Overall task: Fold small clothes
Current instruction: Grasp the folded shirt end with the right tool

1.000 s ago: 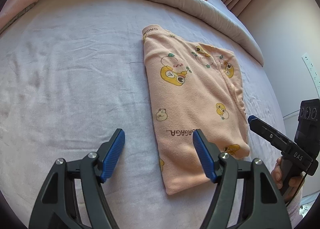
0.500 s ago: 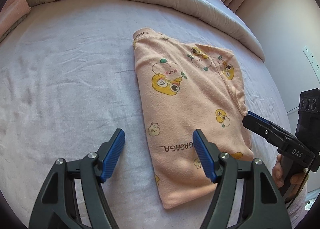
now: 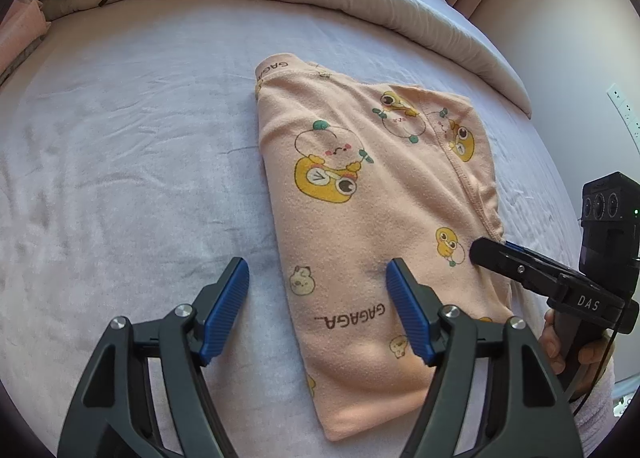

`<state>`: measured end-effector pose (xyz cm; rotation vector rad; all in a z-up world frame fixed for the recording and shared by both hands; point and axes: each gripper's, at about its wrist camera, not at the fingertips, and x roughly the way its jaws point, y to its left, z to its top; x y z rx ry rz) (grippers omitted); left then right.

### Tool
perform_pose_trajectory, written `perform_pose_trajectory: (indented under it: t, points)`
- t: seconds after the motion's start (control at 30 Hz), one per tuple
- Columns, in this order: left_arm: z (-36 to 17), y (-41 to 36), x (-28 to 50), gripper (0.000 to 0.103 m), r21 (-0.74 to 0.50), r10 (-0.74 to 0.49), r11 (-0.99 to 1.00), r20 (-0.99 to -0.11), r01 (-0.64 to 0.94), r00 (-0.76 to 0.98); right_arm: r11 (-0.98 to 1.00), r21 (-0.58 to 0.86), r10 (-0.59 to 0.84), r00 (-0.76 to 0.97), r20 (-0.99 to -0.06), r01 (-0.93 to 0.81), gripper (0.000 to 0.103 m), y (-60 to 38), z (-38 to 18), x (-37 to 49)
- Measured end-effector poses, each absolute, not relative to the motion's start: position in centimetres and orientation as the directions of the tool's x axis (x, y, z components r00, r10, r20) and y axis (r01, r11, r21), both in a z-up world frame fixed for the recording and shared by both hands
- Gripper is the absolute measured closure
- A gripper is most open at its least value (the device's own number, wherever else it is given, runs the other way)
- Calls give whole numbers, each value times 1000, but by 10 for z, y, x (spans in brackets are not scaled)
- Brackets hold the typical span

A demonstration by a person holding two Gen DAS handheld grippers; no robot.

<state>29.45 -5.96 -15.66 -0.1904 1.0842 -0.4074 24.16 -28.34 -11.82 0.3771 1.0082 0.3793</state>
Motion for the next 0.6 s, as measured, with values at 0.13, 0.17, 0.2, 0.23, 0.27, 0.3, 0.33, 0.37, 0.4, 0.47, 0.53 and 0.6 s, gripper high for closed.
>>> perform_pose_trajectory:
  t: [0.13,0.17,0.2,0.23,0.27,0.3,0.33,0.37,0.4,0.47,0.53,0.6]
  points:
    - [-158,-62,301,29,-351,-416,908,-815,228,403,854,504,501,474,-724,-131,41,-284,-120,246]
    - [-159,-63,302,29,-351,-417,908,-814,229,404,850,510,507,472,-722,-133,41,-283,-120,248]
    - [-159,-63,302,28,-351,-418,907,-813,232,405,847,515,512,470,-719,-134,41,-283,-121,249]
    - [-159,-64,304,28,-351,-419,907,-812,235,406,843,520,517,469,-716,-136,41,-282,-122,250]
    - [-159,-66,305,28,-351,-422,905,-811,238,406,840,524,522,468,-714,-138,41,-281,-123,251]
    - [-160,-67,306,28,-352,-424,904,-809,243,407,839,525,525,466,-712,-142,41,-280,-124,252]
    - [-160,-69,308,28,-352,-427,903,-807,247,408,840,522,524,467,-712,-147,41,-278,-124,253]
    - [-161,-71,310,28,-353,-429,901,-805,252,409,843,516,520,473,-712,-149,41,-278,-125,254]
    - [-161,-73,312,28,-354,-433,900,-803,255,410,846,511,515,479,-711,-152,41,-276,-125,255]
    - [-162,-75,315,28,-360,-441,896,-797,261,412,850,503,509,488,-710,-156,41,-274,-126,257]
    - [-163,-78,319,26,-370,-451,891,-792,263,412,853,497,505,494,-707,-161,41,-272,-125,259]
    - [-163,-82,323,26,-374,-455,889,-789,266,413,854,494,505,498,-705,-165,41,-270,-125,261]
